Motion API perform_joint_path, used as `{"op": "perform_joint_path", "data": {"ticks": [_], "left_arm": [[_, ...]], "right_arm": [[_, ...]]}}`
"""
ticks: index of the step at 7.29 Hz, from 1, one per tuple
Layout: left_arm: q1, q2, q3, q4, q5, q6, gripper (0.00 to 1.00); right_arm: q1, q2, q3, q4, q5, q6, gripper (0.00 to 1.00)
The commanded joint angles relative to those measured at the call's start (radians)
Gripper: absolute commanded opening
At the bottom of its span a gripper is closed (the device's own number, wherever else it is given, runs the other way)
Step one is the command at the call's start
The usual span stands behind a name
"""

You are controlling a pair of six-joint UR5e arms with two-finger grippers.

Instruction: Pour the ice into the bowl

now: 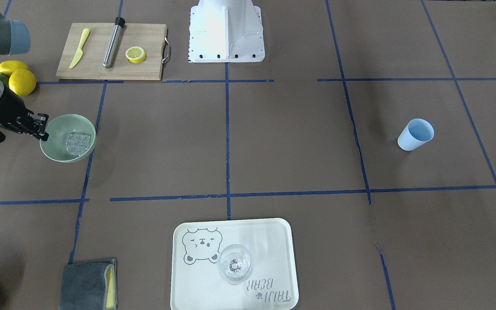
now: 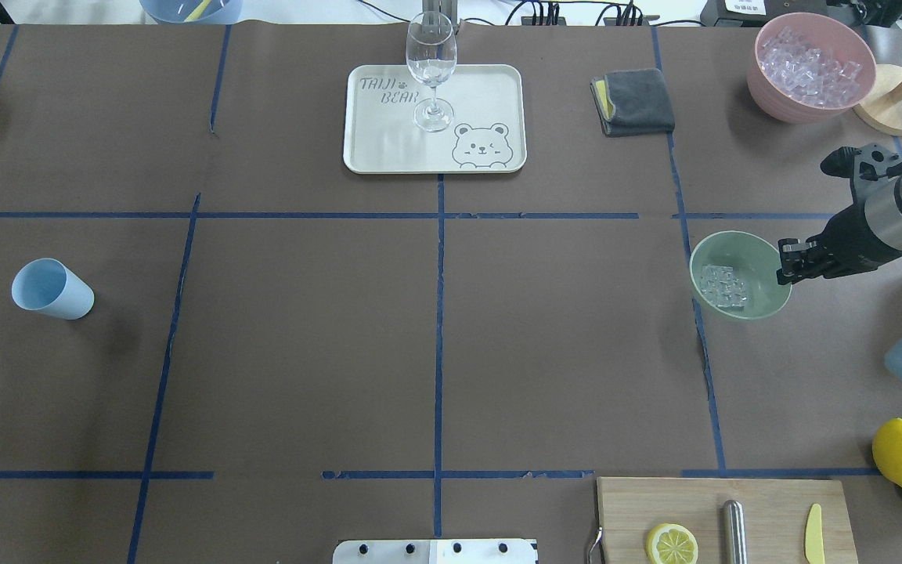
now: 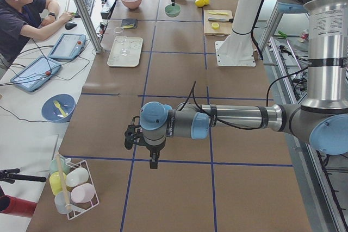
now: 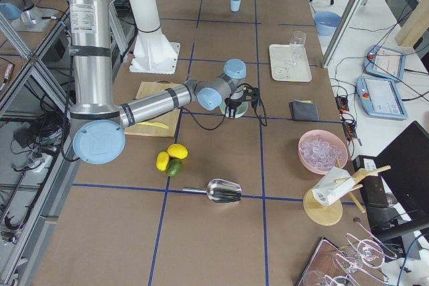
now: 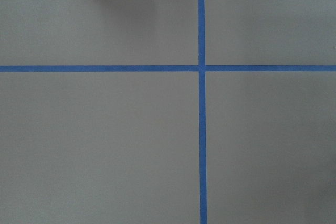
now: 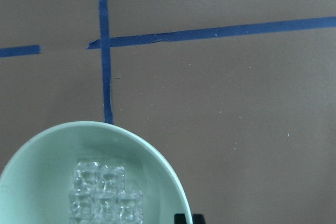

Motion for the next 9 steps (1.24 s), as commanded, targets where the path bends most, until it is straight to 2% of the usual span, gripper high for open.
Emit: {"op": "perform_joint_path", "data": {"ticks": [1,2,4,5,6,9], "left_arm": [[0.000,-0.001,0.001,0.000,-0.001,0.000,1.00],[0.000,0.001,0.001,0.000,-0.001,0.000,1.00],[0.000,0.001,0.001,0.000,-0.001,0.000,1.00],[0.000,0.001,0.001,0.000,-0.001,0.000,1.00],[0.000,0.001,0.001,0.000,-0.001,0.000,1.00],[0.000,0.001,-0.001,0.000,-0.001,0.001,1.00]], "right_arm": [[0.002,-0.035,-0.079,0.154,0.001,0.011,0.00],[0.002,-0.035,-0.146,0.260,0.002,0.012,0.00],[0.002,-0.034,-0.150,0.284,0.005,0.026,0.00],[0.001,-0.026,-0.153,0.284,0.008,0.022,0.06],[0.001,-0.025,-0.153,0.286,0.010,0.025,0.99],[0.043,-0.020,-0.134,0.268,0.012,0.009,1.00]]}}
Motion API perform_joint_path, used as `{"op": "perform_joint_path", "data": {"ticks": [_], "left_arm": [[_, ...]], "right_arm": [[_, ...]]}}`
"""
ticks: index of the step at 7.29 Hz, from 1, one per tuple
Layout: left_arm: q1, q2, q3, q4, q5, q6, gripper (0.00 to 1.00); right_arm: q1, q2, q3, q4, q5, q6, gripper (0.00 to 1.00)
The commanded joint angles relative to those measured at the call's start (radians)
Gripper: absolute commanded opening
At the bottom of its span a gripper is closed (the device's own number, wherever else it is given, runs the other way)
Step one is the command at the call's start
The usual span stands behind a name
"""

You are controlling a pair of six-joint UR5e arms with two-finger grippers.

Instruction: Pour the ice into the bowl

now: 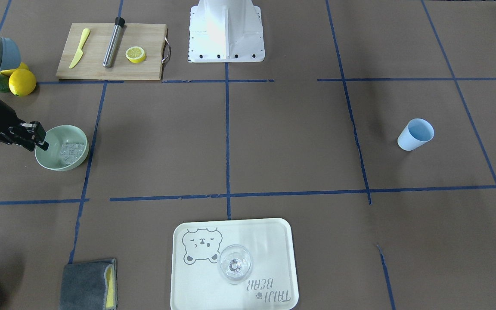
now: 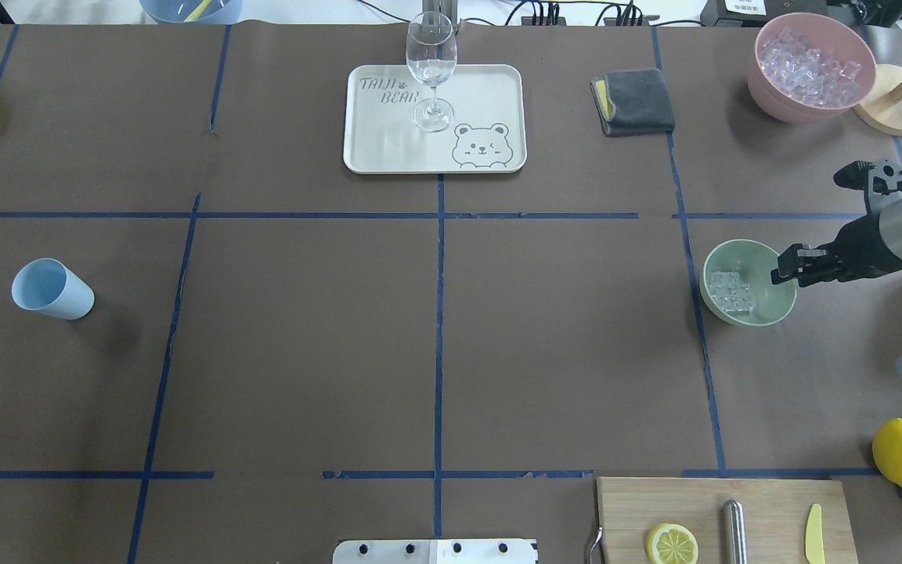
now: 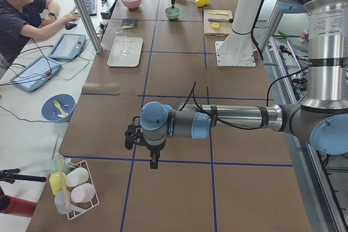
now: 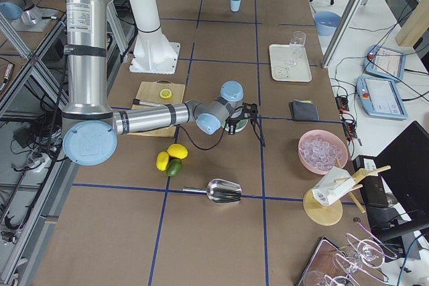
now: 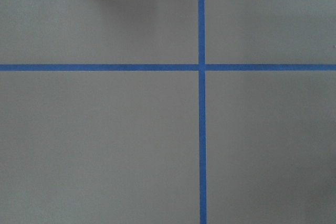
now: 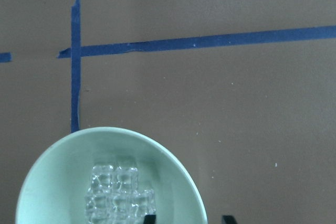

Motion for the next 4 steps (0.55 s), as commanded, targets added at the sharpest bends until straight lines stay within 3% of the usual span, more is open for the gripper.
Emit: {"op": "perform_joint_path", "data": {"ticks": [1,2,4], "left_arm": [[0.000,-0.002,0.000,0.000,0.000,0.001,1.00],[0.000,-0.002,0.003,0.000,0.000,0.001,1.00],[0.001,-0.002,0.006,0.000,0.000,0.001,1.00]], "right_arm": [[0.054,0.000,0.012,-0.011,0.006,-0.024,1.00],[0.098,-0.003,0.014,-0.034,0.011,-0.087,1.00],[0.277,-0.047,0.038,-0.205,0.052,-0.429,1.00]]}}
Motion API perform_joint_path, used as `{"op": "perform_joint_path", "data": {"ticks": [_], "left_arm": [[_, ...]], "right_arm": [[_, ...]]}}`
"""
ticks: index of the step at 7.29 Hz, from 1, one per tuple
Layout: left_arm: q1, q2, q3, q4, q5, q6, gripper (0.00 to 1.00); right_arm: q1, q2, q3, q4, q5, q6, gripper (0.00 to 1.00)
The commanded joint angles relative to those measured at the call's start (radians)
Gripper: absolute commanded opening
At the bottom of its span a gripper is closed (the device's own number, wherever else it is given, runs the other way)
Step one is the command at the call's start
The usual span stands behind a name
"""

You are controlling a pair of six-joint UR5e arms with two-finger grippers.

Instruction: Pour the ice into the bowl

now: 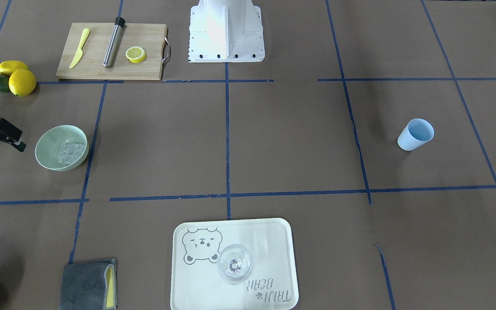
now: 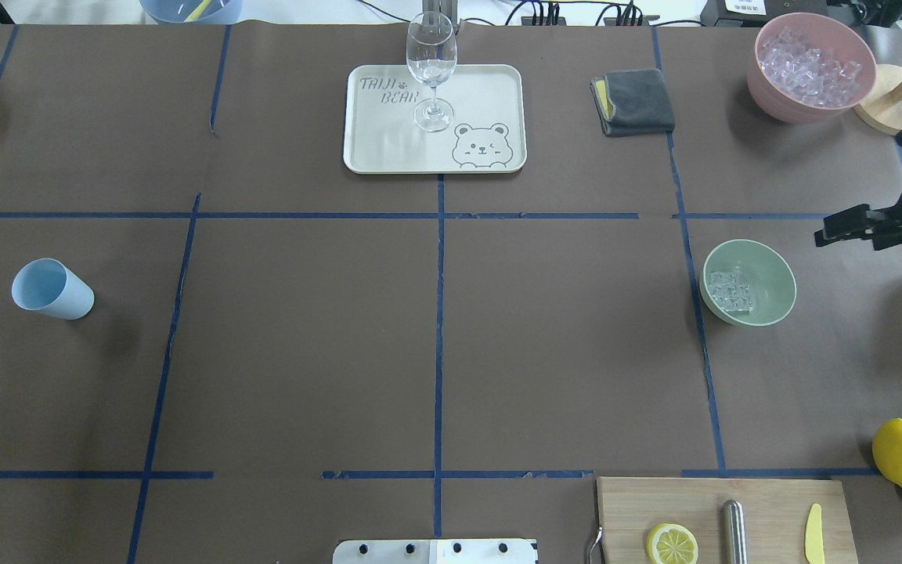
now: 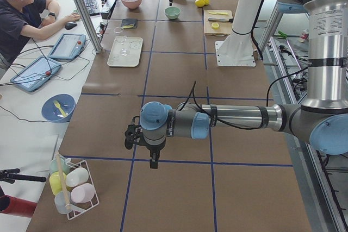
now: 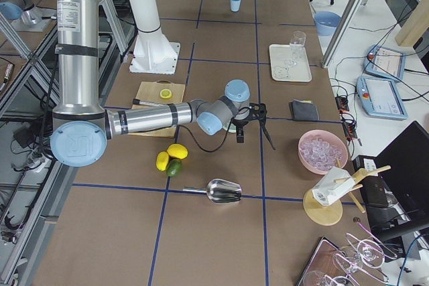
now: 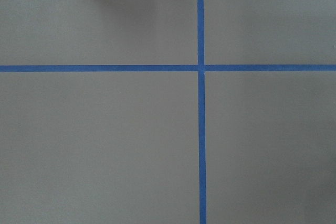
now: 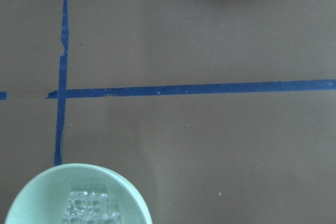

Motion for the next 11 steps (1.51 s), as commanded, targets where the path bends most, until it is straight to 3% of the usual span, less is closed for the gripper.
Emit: {"op": "perform_joint_path", "data": {"ticks": [1,3,6,7,8,9,11], "left_arm": [[0.000,0.000,0.004,0.000,0.000,0.000,1.00],[0.000,0.001,-0.001,0.000,0.000,-0.002,1.00],[0.001,0.000,-0.004,0.005,0.000,-0.002,1.00],[0.001,-0.002,-0.004,0.009,0.002,-0.003,1.00],[0.001,0.000,0.010,0.012,0.002,-0.003,1.00],[0.003,-0.006,0.017,0.012,0.002,-0.003,1.00],[0.000,0.001,0.004,0.014,-0.005,-0.002,1.00]], "right_arm": [[0.214,-0.057,0.010,-0.198,0.025,-0.417,1.00],[0.353,-0.118,0.007,-0.329,0.013,-0.717,1.00],[0.395,-0.176,-0.005,-0.342,0.013,-0.721,1.00],[0.396,-0.181,-0.063,-0.331,0.019,-0.729,1.00],[0.399,-0.155,-0.040,-0.338,0.067,-0.720,1.00],[0.401,-0.113,-0.019,-0.436,0.079,-0.721,1.00],[0.404,-0.131,0.033,-0.498,0.034,-0.730,1.00]]}}
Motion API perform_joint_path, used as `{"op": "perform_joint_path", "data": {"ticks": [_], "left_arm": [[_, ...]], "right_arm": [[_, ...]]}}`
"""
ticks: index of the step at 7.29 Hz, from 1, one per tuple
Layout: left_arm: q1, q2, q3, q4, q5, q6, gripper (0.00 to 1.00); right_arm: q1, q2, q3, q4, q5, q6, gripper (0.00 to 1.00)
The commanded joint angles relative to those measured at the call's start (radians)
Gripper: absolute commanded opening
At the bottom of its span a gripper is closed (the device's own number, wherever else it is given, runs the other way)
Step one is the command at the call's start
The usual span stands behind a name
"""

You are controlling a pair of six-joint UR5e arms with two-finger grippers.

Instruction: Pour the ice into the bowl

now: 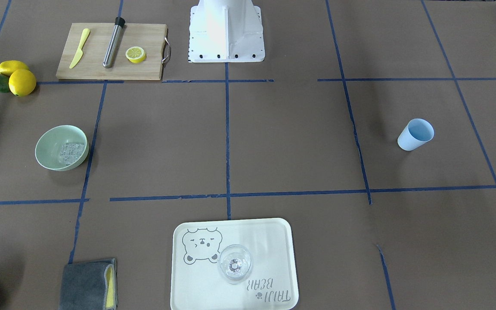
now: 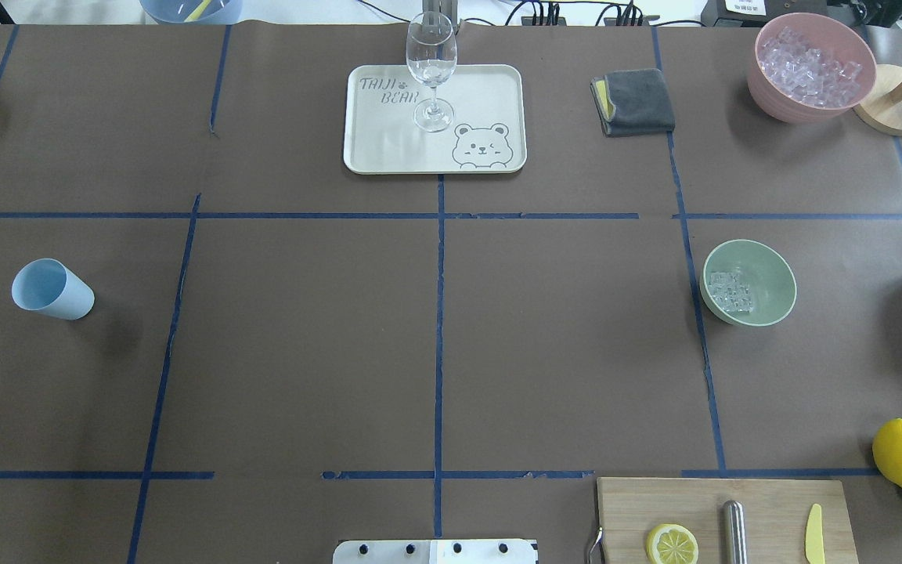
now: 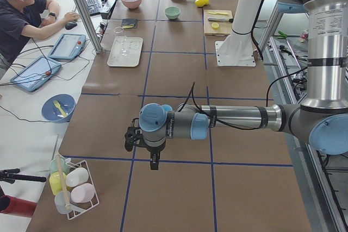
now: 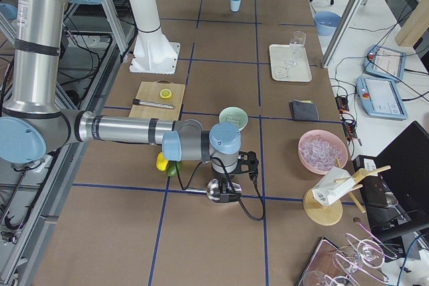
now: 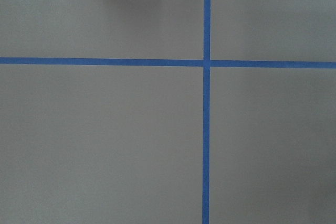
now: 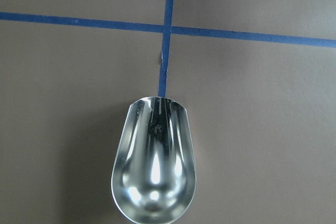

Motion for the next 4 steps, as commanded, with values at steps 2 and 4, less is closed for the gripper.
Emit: {"op": "perform_joint_path", "data": {"ticks": [2,4], "left_arm": [[0.000,0.001,-0.004,-0.011,-0.005,0.001,1.00],[0.000,-0.001,-0.010,-0.011,-0.005,0.000,1.00]], "right_arm": [[0.002,-0.008,0.010,-0.034,-0.007,-0.005,1.00],[0.001,-0.002,-0.020,-0.011,-0.012,0.004,1.00]]}}
